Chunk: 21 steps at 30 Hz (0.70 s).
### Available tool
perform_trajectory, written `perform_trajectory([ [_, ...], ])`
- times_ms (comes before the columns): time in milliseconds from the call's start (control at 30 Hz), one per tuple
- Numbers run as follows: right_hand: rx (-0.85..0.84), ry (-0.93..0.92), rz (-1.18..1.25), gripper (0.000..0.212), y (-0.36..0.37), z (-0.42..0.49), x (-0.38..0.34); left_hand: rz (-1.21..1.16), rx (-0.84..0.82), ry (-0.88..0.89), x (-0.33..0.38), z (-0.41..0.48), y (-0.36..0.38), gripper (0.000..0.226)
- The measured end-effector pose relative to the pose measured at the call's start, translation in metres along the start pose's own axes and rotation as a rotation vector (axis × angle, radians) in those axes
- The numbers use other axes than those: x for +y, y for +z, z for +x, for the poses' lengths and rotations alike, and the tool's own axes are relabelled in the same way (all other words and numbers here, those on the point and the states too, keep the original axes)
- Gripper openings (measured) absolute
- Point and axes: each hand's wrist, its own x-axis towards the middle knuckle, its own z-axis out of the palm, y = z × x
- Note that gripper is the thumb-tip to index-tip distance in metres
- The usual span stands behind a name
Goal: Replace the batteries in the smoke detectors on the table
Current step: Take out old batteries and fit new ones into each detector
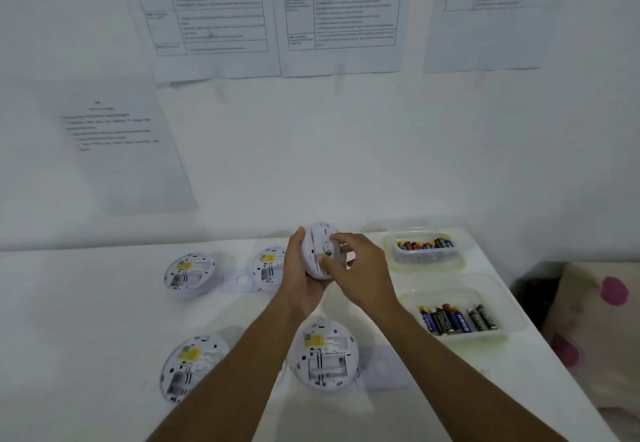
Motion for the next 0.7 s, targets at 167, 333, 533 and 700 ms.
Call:
perform_trajectory([
  [167, 0.032, 0.054, 0.020, 0.054, 0.002, -0.002, -0.012, 0.004, -0.029, -0.022, 0.000, -0.001, 0.002, 0.052],
  [333, 0.033, 0.098, 0.029, 0.055, -0.004, -0.003, -0.022, 0.014, -0.045, -0.016, -0.003, 0.001, 0.002, 0.050],
  [533, 0.017, 0.130, 0.058, 0.051, -0.009, -0.004, -0.029, 0.011, -0.026, -0.011, -0.003, -0.001, 0.001, 0.053],
  [700, -0.026, 0.082, 0.040, 0.047, -0.003, -0.007, -0.024, 0.012, -0.023, -0.009, -0.004, -0.003, -0.007, 0.062],
])
